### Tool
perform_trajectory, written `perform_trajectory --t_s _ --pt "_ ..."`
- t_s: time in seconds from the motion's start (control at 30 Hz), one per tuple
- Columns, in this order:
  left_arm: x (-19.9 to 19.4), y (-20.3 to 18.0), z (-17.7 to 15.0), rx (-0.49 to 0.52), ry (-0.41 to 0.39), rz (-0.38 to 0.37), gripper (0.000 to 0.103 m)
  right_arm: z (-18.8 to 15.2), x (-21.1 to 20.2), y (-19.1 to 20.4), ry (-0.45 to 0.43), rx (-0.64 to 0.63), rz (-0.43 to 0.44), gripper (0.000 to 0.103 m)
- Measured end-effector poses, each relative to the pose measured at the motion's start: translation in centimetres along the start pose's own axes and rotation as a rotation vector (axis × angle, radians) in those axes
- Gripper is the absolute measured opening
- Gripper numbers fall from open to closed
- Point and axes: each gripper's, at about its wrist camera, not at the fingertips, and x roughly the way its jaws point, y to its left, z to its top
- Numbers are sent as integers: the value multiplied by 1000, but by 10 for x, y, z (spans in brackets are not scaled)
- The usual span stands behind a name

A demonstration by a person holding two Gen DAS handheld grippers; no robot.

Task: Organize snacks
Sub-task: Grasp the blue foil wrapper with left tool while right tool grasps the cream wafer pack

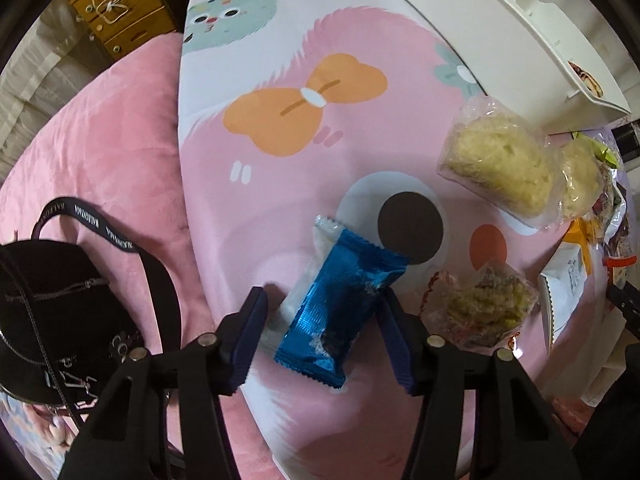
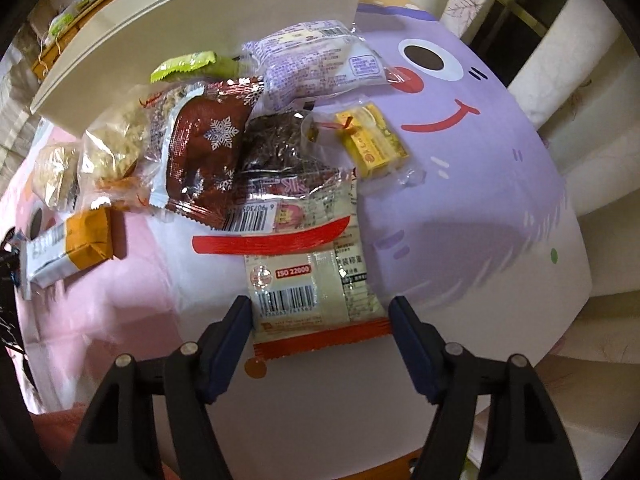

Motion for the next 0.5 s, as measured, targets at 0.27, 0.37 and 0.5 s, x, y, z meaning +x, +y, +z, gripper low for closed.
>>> perform_trajectory --t_s 0.27,0.37,0.5 --pt "-3 -2 0 -8 -21 9 29 5 3 8 -23 -5 20 69" --pt "-5 -4 -3 -8 -25 7 28 10 2 8 -23 -12 20 65" --pt "-6 -4 -8 -28 -18 4 28 11 -2 10 -18 -19 30 62"
